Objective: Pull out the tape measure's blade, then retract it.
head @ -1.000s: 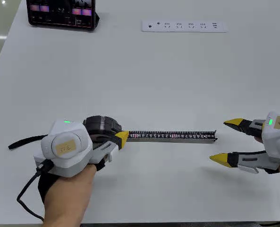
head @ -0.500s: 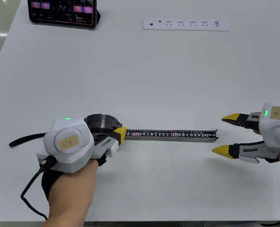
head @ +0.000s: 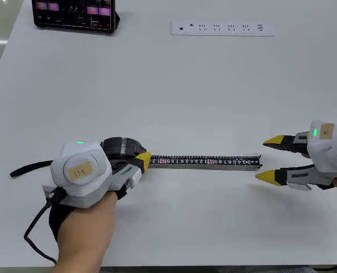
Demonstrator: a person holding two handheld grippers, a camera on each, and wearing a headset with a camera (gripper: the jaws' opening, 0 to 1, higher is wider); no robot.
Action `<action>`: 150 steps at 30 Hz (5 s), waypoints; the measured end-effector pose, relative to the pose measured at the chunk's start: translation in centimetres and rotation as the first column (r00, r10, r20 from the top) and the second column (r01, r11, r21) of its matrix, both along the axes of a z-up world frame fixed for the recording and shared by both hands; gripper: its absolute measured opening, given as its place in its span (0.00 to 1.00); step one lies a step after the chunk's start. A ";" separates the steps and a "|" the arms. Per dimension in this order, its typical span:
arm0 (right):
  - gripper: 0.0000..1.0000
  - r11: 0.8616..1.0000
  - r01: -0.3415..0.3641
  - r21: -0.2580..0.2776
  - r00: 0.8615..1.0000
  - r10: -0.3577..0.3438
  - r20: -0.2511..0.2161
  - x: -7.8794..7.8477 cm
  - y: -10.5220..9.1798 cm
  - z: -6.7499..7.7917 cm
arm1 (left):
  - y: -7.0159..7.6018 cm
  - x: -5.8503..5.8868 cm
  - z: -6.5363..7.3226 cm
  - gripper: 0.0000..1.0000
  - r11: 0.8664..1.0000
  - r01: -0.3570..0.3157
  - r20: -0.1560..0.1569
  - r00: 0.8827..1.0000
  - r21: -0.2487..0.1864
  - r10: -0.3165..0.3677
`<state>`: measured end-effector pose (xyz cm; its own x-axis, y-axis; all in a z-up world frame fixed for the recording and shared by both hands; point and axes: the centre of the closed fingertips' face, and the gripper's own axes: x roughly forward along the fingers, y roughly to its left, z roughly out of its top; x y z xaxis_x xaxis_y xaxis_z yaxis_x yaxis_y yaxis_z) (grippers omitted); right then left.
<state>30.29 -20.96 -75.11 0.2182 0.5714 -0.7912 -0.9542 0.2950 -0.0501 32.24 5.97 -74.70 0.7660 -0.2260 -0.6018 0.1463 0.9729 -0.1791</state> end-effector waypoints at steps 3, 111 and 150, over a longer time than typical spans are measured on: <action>0.34 1.000 -0.019 -0.015 1.000 0.019 -0.010 0.2 -0.1 -0.2 | 0.0 0.0 0.0 0.60 1.000 0.000 0.000 1.000 0.000 0.000; 0.11 0.962 -0.263 -0.078 0.964 0.257 -0.071 0.9 6.0 -2.2 | 0.2 -0.1 -0.3 0.57 0.999 0.002 -0.025 1.000 -0.048 -0.003; 0.11 0.954 -0.299 -0.008 0.951 0.298 -0.080 0.4 11.1 -2.3 | 0.2 -0.1 -0.2 0.57 0.998 0.004 -0.029 1.000 -0.068 -0.006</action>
